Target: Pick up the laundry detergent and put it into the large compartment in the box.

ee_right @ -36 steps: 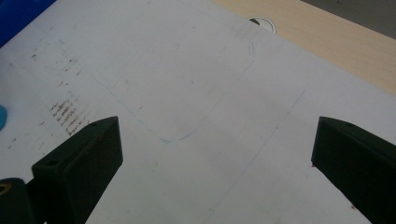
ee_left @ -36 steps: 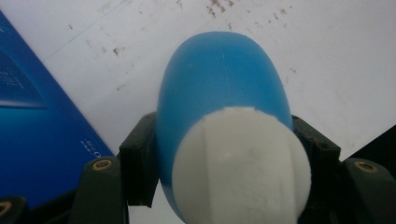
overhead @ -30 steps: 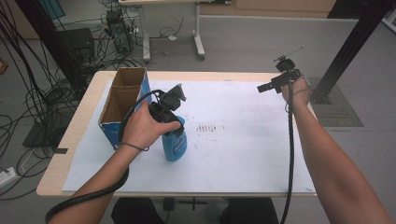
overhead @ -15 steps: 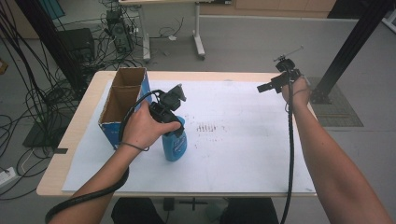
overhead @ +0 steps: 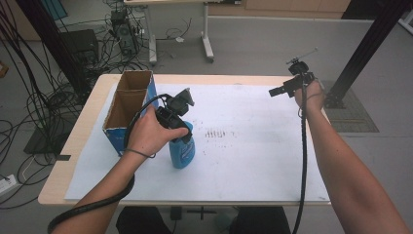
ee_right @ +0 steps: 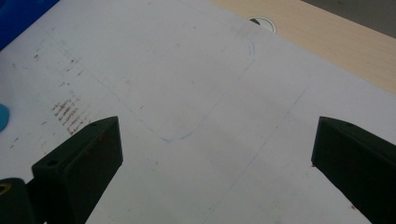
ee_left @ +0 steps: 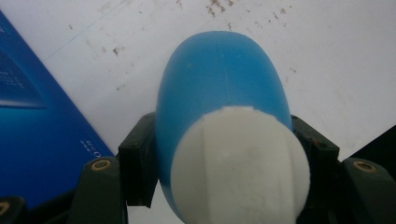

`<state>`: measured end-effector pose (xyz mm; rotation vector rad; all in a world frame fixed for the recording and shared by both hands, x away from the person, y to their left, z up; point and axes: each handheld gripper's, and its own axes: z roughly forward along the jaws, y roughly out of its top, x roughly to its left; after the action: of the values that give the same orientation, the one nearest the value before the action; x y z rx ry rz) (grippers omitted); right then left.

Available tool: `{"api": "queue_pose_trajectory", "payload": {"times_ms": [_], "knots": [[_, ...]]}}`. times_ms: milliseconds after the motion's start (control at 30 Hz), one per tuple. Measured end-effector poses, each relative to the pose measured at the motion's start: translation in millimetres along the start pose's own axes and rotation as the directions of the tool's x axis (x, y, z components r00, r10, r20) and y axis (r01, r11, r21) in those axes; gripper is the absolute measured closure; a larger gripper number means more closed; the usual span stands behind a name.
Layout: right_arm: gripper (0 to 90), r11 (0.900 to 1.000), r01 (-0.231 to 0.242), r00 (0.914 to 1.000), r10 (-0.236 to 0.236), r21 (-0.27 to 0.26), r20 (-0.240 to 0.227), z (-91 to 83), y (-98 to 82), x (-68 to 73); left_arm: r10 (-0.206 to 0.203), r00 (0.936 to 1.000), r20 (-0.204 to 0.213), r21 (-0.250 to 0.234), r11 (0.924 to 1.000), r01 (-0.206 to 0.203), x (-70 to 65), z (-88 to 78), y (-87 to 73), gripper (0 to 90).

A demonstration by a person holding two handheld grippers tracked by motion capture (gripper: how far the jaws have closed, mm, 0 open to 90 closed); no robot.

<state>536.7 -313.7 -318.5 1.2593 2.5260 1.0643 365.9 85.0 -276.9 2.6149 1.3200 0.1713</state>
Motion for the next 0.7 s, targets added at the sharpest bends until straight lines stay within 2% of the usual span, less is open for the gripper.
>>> {"api": "queue_pose_trajectory", "payload": {"times_ms": [700], "knots": [[2.0,1.0,-0.009,1.0,0.009,-0.001,-0.002,0.8,-2.4,-2.3,0.011,0.9999,0.009,-0.005,0.9999,-0.011,1.5,-0.5,-2.0,37.3]]}}
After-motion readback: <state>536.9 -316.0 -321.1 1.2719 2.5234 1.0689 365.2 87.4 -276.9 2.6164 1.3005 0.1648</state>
